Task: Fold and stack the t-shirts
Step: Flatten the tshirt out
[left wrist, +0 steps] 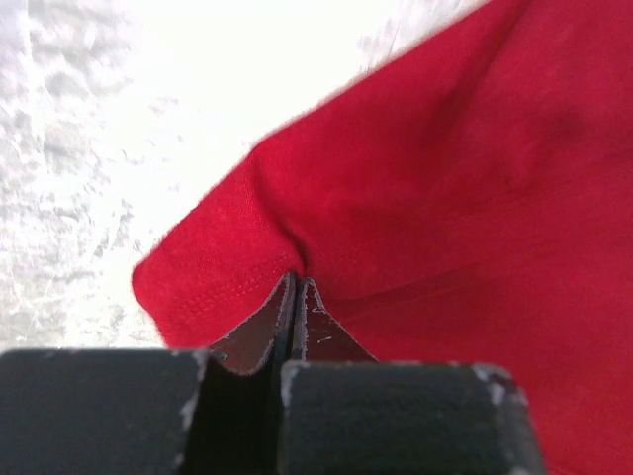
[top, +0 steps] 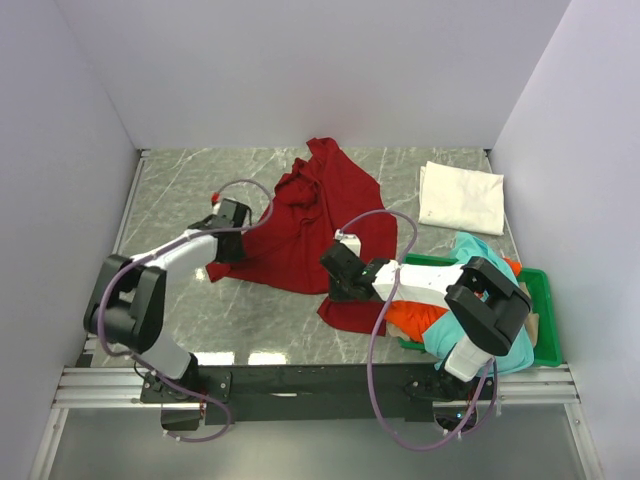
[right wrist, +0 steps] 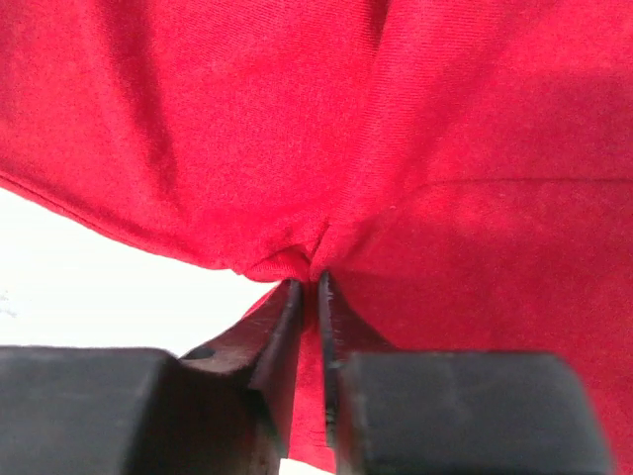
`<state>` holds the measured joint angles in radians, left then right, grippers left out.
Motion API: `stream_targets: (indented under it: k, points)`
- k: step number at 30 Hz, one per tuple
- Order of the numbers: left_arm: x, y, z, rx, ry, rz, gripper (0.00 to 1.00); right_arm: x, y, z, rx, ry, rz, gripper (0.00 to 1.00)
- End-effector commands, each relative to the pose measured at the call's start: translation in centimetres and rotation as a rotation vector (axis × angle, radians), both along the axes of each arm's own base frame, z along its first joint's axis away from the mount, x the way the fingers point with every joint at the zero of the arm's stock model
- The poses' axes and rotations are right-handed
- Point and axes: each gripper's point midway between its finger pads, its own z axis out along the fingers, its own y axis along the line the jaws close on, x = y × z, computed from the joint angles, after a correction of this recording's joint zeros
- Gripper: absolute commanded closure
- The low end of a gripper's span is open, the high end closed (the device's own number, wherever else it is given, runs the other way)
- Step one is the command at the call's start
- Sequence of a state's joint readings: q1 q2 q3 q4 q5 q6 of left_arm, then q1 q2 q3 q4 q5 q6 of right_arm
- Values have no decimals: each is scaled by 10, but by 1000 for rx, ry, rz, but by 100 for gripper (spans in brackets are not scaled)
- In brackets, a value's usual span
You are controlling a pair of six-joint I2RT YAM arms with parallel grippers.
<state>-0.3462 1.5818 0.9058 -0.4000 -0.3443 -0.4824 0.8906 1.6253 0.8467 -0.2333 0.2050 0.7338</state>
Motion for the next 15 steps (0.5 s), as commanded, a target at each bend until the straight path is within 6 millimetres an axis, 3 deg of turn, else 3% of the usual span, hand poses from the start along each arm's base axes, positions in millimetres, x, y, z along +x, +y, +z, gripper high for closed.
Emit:
stream_targets:
  k: [1,6,9,15]
  points:
    - [29,-13,47,-179,-143,-29,99,-6,-10,-12,-68,29,-14,87]
    - [42,-14,75,-321,-195,-49,99,-7,-15,-13,-84,28,-21,96]
    - [54,-2,88,-340,-224,-25,99,-8,-15,-11,-78,27,-23,99]
    - [88,45,107,-328,-267,81,100,-9,-16,-6,-69,19,-22,100]
